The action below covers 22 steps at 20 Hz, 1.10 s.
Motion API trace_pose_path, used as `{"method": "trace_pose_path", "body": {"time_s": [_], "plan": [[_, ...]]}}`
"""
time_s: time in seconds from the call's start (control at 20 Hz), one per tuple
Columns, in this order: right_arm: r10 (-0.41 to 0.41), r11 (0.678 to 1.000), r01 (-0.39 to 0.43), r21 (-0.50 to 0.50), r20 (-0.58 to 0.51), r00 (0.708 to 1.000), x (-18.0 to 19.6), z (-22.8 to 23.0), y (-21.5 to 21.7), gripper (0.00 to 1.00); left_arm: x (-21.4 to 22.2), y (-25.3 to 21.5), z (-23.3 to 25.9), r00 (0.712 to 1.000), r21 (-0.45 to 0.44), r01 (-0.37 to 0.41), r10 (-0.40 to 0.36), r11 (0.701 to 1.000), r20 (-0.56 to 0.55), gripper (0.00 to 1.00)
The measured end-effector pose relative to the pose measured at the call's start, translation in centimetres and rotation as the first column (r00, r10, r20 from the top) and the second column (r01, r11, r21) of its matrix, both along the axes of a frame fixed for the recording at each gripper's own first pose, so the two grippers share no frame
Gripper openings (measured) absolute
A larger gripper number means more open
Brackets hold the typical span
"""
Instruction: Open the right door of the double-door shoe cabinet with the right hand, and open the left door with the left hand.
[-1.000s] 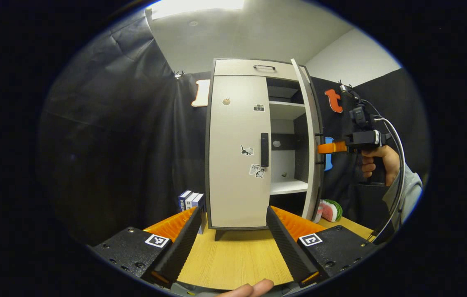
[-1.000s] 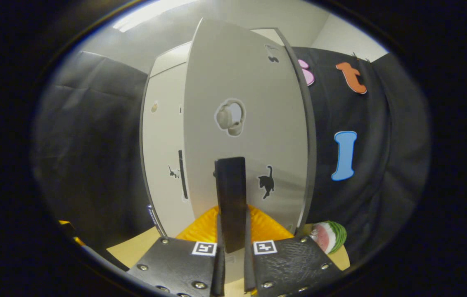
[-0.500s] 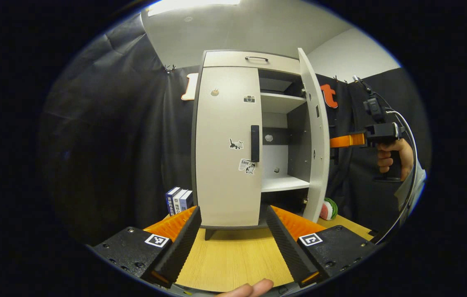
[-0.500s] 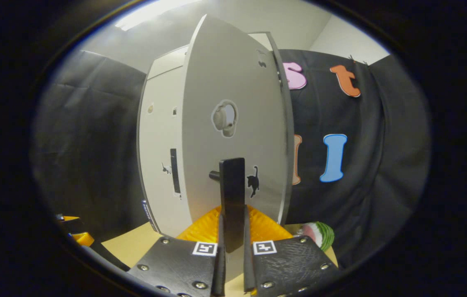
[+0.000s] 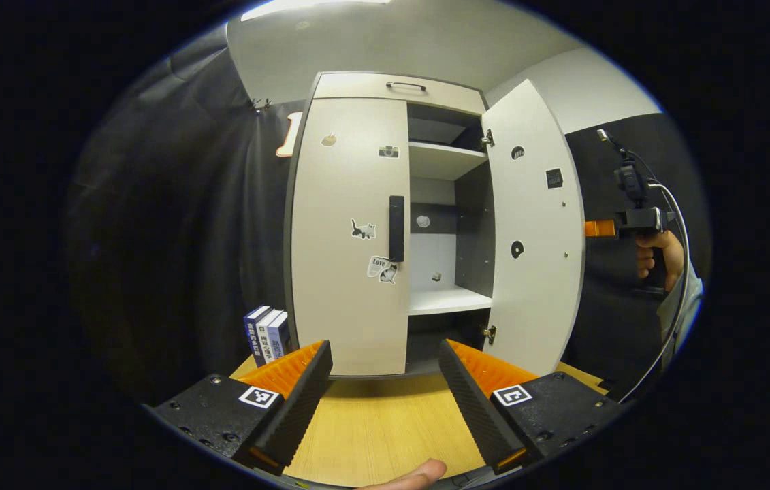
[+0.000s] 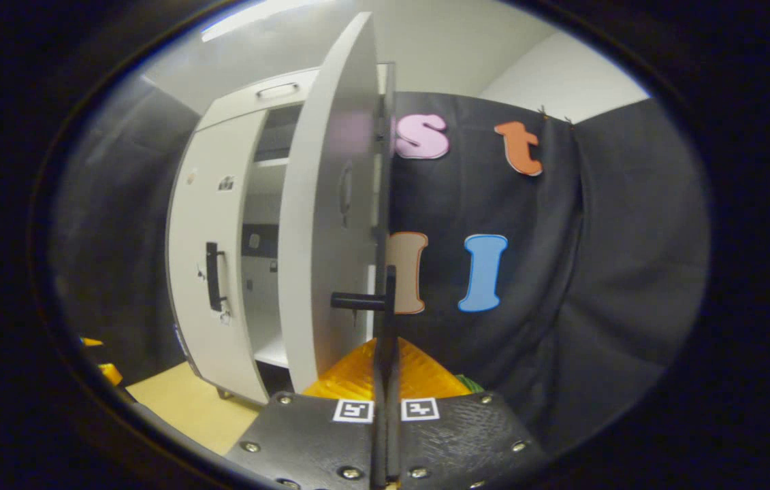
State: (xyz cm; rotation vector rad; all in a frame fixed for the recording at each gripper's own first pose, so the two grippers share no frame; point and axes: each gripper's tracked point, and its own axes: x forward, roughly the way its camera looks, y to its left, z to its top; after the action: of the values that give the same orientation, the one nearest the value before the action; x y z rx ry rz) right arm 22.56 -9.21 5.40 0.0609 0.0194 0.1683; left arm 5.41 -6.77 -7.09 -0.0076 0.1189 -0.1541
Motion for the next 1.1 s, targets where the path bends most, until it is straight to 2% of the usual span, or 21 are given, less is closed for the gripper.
{"method": "trace_pose_path", "body": {"time_s": [0.05,0.1,0.25,0.55,0.7,0.75,0.8,0.9,0.95,1.0,1.05,1.1], "plan": [[0.059,0.996,-0.058,0.069,-0.015,0.998,-0.1,-0.2,0.4,0.01,0.3,-0.1,-0.2,1.0,0.004,-0.001,0.001,1.0,-0.005,0.99],[0.077,0.994,-0.075,0.084,-0.021,0.997,0.0,-0.2,0.8,0.02,0.6,-0.3,-0.5,1.0,0.011,-0.002,0.002,1.0,-0.01,0.99],[0.056,0.998,-0.056,-0.034,-0.009,0.998,0.0,0.3,0.4,0.02,1.3,-0.5,-1.1,1.0,0.021,-0.006,0.006,1.0,-0.024,0.98],[0.075,0.997,-0.075,-0.025,-0.026,0.997,-1.3,-0.5,0.7,0.02,4.9,0.1,-1.4,0.998,0.001,-0.039,0.039,0.999,-0.058,0.99],[0.056,0.995,-0.056,-0.087,0.005,0.998,-3.5,-1.2,0.0,0.03,7.7,-0.3,-0.3,0.998,-0.041,-0.022,0.02,0.999,-0.052,0.99],[0.025,0.993,-0.022,-0.112,0.024,0.999,-4.1,-1.4,-0.6,0.03,8.7,-0.4,0.2,0.999,-0.056,-0.017,0.015,0.998,-0.047,0.99],[-0.004,0.99,0.01,-0.138,0.046,0.999,-5.5,-1.5,-1.3,0.16,9.9,-0.7,0.6,0.999,-0.065,-0.01,0.007,0.998,-0.04,0.99],[-0.046,0.99,0.06,-0.125,0.11,0.993,-7.9,-1.4,-2.1,0.42,12.1,-1.7,1.2,0.999,-0.079,0.025,-0.028,0.997,-0.038,0.98],[-0.064,0.991,0.077,-0.107,0.126,0.99,-9.4,-1.5,-2.4,0.47,13.2,-2.1,1.3,0.998,-0.085,0.042,-0.045,0.995,-0.043,0.96],[-0.069,0.993,0.081,-0.085,0.131,0.989,-10.5,-2.1,-2.4,0.66,14.1,-2.3,1.4,0.998,-0.088,0.047,-0.051,0.995,-0.041,0.95],[-0.077,0.995,0.084,-0.056,0.124,0.989,-11.6,-2.7,-2.4,0.77,15.2,-2.4,1.8,0.999,-0.094,0.037,-0.041,0.995,-0.034,0.95],[-0.077,0.996,0.082,-0.034,0.11,0.991,-12.5,-3.6,-2.3,1.0,16.2,-2.3,2.3,0.999,-0.094,0.032,-0.034,0.995,-0.023,0.95]]}}
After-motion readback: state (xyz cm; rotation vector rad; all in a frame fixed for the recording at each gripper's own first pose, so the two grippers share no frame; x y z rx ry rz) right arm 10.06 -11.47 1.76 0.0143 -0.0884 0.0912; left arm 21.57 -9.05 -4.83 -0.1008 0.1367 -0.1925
